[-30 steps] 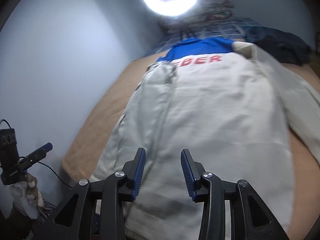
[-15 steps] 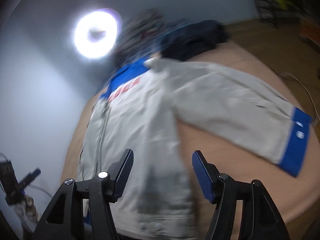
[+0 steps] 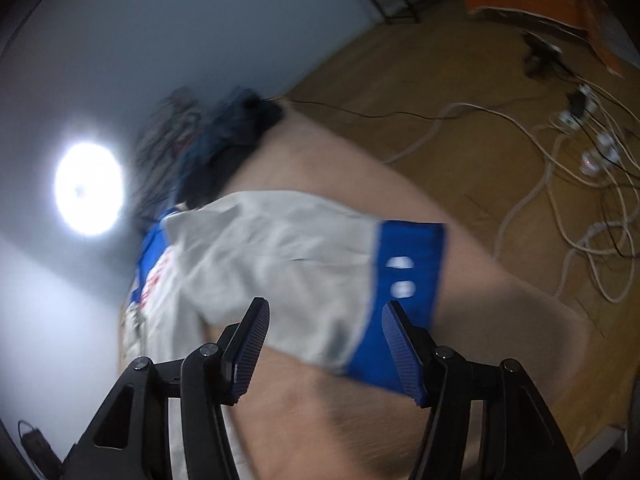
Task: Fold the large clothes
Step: 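Move the right tool to the blue cuff of the spread sleeve, then grasp the blue cuff with the right tool and fold the sleeve across the back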
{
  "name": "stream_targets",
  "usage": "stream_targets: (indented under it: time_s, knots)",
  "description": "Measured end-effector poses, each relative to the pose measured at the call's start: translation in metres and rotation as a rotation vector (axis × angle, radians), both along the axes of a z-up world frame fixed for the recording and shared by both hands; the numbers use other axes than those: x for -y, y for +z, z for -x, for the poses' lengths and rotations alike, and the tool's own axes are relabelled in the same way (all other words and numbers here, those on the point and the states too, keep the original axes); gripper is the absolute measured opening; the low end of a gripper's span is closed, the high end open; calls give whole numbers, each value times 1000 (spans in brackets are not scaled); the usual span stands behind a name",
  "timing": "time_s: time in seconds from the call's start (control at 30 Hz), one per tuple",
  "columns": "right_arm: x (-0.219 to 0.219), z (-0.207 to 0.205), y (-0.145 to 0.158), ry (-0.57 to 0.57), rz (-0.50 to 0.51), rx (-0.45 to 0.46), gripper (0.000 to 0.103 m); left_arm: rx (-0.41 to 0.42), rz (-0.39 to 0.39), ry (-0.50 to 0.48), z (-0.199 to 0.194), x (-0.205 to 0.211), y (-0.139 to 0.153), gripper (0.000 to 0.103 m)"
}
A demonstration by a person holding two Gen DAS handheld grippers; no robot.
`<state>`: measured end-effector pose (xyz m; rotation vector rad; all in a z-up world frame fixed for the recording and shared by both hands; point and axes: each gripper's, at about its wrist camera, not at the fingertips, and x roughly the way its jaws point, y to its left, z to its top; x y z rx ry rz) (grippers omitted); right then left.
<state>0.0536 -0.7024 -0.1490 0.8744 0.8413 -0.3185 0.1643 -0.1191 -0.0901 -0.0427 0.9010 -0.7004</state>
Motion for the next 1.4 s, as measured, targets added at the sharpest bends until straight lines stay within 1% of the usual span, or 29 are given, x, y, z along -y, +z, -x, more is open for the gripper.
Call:
stream_targets:
  time_s: [0.1,0.23,0.3,0.37,0.5,0.63,0.7,0.73,0.77,0.8,0.83,0.9,0.93,1.0,1.03,1.2,1.23,1.3,1.4]
  knots:
    - [14,4,-14,-51,-25,-19,62,21,-22,1,-3,2,-3,61]
    - [28,3,-28,-86,-106,8,62,-4,-16,18,-12,1,-8,61]
    - [31,1,-35,-91,-114,0,60,-8,-18,20,-15,1,-10,61]
    - [36,0,-43,-99,-124,-21,56,-8,-25,13,-16,4,-12,61]
    - [41,-3,-44,-95,-123,-5,55,6,-53,2,-17,11,-14,61]
    - [44,-17,-44,-102,-127,21,55,-5,-65,-11,-20,18,-20,61]
    - [44,-25,-43,-95,-100,17,47,-6,-76,-17,-21,22,-23,61]
    - [41,-29,-39,-83,-64,-1,32,-5,-81,-20,-21,23,-24,61]
    - [37,-33,-34,-71,-15,-18,22,-3,-86,-23,-21,24,-24,61]
    - [31,-36,-26,-58,39,-27,14,-1,-88,-25,-20,25,-25,61]
    - [24,-39,-17,-30,88,-26,4,1,-92,-27,-20,25,-25,61]
    - [7,-44,1,23,185,-34,3,10,-98,-27,-19,24,-25,61]
    - [-9,-46,15,68,257,-30,2,12,-98,-21,-20,22,-25,61]
    - [-30,-47,34,124,320,-9,1,7,-88,-8,-22,18,-24,61]
    - [-46,-46,49,167,348,22,1,3,-79,1,-23,15,-23,61]
    - [-120,-40,100,365,428,136,0,15,-53,37,-26,4,-15,61]
    - [-128,-40,104,393,433,146,0,19,-49,45,-27,2,-13,61]
    - [-163,-39,116,490,460,164,0,18,-41,59,-29,-2,-11,61]
    - [-206,-38,120,610,488,157,0,10,-29,78,-33,-7,-8,61]
